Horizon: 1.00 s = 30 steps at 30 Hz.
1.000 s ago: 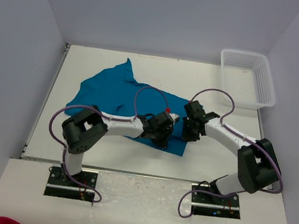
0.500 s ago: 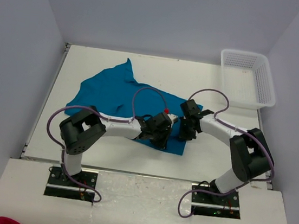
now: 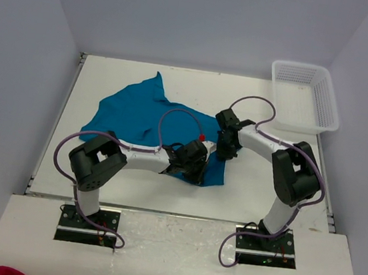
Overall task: Fold and stack the t-shirts
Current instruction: Fold the flattened tshirt in 1/3 of the way
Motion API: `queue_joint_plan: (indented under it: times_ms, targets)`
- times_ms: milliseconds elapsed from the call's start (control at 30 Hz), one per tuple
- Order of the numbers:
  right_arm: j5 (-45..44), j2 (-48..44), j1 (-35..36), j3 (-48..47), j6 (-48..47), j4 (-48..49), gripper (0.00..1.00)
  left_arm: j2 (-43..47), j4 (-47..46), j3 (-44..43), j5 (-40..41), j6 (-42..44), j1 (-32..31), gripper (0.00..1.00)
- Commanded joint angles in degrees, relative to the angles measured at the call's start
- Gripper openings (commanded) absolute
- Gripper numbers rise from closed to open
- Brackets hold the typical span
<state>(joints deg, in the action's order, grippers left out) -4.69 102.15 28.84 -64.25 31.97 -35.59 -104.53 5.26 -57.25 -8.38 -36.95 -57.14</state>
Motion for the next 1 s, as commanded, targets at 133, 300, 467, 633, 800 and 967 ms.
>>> queue_joint_plan:
  times_ms: [133, 300, 467, 633, 800, 967]
  targets:
    - [-6.21, 0.16, -4.23, -3.34, -0.41, -2.28, 0.18, -0.76, 2.48, -0.48, -2.16, 0.65, -0.95, 0.0]
    - [-5.42, -5.44, -4.14, 1.22, -0.15, -1.33, 0.18, -1.29, 7.92, -7.41, 1.16, 3.72, -0.86, 0.0]
    - [-2.0, -11.87, -3.44, 6.06, 0.02, -0.62, 0.18, -3.48, 11.79, -13.4, 1.27, 6.1, -0.86, 0.0]
    - [-2.78, -19.16, -0.46, 8.96, 0.99, -1.84, 0.17, -4.45, 11.53, -15.52, 0.38, 6.89, -0.86, 0.0]
    - [1.77, -22.16, 1.13, 12.03, 1.69, -0.36, 0.09, -5.68, 15.56, -19.29, 3.81, 8.56, -0.43, 0.0]
    - [3.81, -21.38, 3.58, 14.76, 3.45, 2.1, 0.0, -5.6, 17.68, -21.23, 5.82, 9.53, 0.63, 0.0]
